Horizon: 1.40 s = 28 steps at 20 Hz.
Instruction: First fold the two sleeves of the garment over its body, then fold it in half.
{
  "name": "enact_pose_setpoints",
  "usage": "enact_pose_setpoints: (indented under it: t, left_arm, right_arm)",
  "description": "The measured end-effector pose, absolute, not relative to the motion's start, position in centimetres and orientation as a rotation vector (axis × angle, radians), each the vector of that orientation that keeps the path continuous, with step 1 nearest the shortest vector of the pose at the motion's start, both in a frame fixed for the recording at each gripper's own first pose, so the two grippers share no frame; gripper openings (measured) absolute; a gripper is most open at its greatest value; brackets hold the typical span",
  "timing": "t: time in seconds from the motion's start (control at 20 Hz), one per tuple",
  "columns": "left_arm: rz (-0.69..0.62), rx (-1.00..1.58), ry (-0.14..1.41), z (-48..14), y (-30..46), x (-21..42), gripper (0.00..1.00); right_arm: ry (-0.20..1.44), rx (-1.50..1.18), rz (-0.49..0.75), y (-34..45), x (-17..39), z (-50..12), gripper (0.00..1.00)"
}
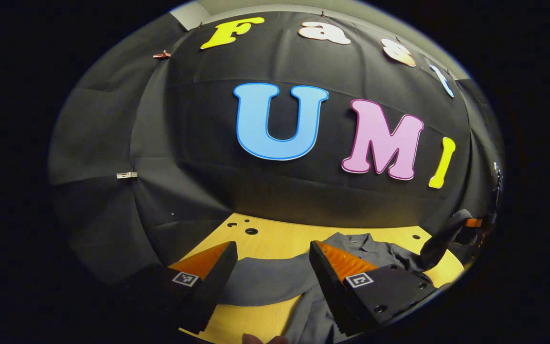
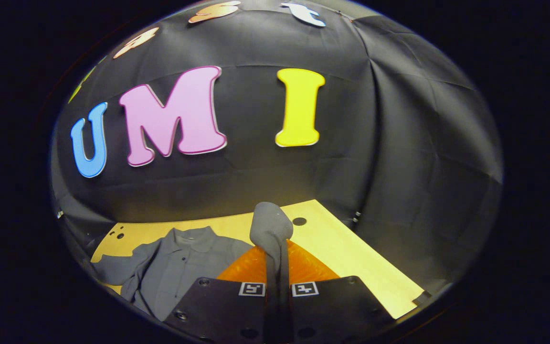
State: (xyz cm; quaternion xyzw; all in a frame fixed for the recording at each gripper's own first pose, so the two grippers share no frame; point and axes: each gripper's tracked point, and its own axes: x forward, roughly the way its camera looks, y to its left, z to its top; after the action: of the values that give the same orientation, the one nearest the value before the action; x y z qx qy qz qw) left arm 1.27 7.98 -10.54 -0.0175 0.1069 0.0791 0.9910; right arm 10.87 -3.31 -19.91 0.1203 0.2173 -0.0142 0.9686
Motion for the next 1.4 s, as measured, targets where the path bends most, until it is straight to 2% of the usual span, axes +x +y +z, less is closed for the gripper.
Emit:
enact_pose_setpoints:
  t: [0.35, 0.4, 0.45, 0.55, 0.6, 0.65, 1.05, 1.4]
  left_arm:
    - [0.182, -0.060, 0.273, -13.6, 14.0, 1.1, 0.96]
    - [0.193, -0.064, 0.282, -14.3, 14.9, 1.1, 0.92]
    - [0.203, -0.065, 0.290, -14.9, 15.7, 1.0, 0.95]
    - [0.222, -0.063, 0.311, -16.2, 17.3, 0.8, 0.96]
    - [0.223, -0.065, 0.330, -17.1, 18.0, 0.8, 0.96]
    - [0.231, -0.065, 0.355, -18.2, 18.7, 0.5, 0.96]
    - [0.325, -0.080, 0.475, -24.9, 23.9, 0.7, 0.96]
    - [0.357, -0.048, 0.530, -28.1, 26.6, 2.6, 0.96]
  right_arm:
    - [0.419, 0.193, 0.153, 9.6, 11.5, -17.4, 0.05]
    - [0.423, 0.192, 0.175, 11.3, 11.6, -17.6, 0.05]
    - [0.431, 0.186, 0.196, 12.9, 11.8, -18.0, 0.05]
    - [0.455, 0.172, 0.238, 16.0, 11.7, -19.0, 0.05]
    - [0.469, 0.163, 0.257, 17.5, 11.6, -19.7, 0.00]
    - [0.480, 0.152, 0.274, 18.8, 11.6, -20.4, 0.05]
    - [0.598, 0.110, 0.332, 26.5, 12.7, -27.5, 0.06]
    - [0.763, 0.171, 0.383, 31.5, 10.9, -32.5, 0.13]
